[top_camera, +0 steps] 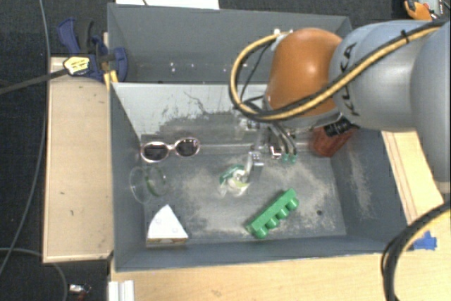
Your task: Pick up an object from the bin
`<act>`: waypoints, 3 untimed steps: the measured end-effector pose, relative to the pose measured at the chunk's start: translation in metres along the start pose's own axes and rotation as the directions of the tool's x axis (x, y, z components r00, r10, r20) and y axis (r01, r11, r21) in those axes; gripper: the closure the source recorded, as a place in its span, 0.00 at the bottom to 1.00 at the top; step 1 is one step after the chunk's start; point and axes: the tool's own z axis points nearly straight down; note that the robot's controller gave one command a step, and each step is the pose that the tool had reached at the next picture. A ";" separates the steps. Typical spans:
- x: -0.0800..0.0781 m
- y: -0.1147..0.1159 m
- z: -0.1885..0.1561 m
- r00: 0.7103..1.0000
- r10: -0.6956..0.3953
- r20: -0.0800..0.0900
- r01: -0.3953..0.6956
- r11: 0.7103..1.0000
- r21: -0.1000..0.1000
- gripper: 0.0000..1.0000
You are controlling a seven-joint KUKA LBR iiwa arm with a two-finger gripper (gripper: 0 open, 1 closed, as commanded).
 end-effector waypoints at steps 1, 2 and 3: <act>0.019 -0.012 0.034 0.996 -0.088 -0.018 0.088 0.996 0.003 0.00; 0.028 -0.008 0.064 1.000 0.001 0.000 -0.001 1.000 -0.001 0.00; 0.019 -0.003 0.063 0.996 -0.093 -0.006 0.093 0.996 0.002 1.00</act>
Offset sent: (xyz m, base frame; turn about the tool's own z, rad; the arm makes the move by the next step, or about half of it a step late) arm -0.0271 -0.0072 -0.0638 0.0016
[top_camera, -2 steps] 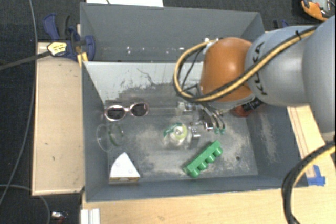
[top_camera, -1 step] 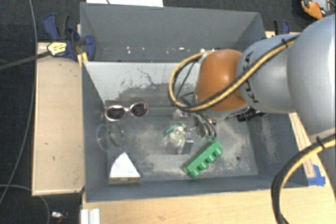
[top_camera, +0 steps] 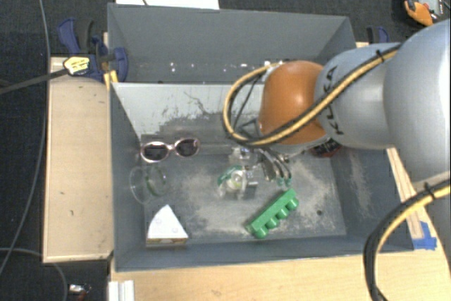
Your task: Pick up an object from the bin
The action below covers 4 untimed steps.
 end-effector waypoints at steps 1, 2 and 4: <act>0.000 0.000 0.000 1.000 0.000 0.000 0.000 1.000 0.000 1.00; 0.001 0.000 -0.014 1.000 0.001 -0.003 -0.001 1.000 0.000 1.00; -0.002 0.000 -0.040 1.000 0.004 0.006 -0.004 1.000 -0.001 1.00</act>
Offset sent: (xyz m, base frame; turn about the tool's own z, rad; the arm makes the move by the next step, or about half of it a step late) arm 0.0002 0.0001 0.0348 -0.0007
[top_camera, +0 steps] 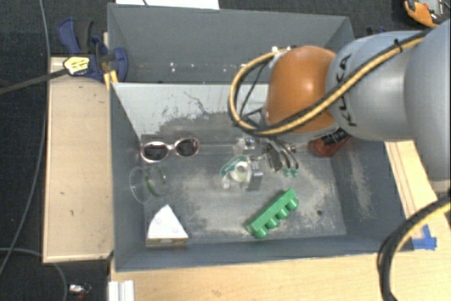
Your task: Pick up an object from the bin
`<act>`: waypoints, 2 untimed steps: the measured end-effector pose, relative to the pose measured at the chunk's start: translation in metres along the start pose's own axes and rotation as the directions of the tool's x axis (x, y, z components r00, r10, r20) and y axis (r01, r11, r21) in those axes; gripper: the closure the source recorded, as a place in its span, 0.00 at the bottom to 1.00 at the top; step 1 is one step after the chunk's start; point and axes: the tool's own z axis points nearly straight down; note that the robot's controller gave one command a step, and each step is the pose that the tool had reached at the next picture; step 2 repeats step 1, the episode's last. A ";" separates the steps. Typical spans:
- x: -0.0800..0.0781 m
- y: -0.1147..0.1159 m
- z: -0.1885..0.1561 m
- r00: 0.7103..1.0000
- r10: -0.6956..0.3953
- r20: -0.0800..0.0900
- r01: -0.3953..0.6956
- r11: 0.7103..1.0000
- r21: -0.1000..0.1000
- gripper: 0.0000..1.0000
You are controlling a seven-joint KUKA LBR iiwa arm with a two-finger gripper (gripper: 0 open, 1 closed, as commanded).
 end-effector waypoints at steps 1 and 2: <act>0.002 0.000 -0.015 1.000 0.002 -0.007 -0.002 1.000 0.000 1.00; 0.002 0.000 -0.015 1.000 0.002 -0.007 -0.002 1.000 0.000 1.00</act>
Offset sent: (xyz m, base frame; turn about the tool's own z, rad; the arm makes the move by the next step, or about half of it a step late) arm -0.0017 -0.0001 0.0142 0.0009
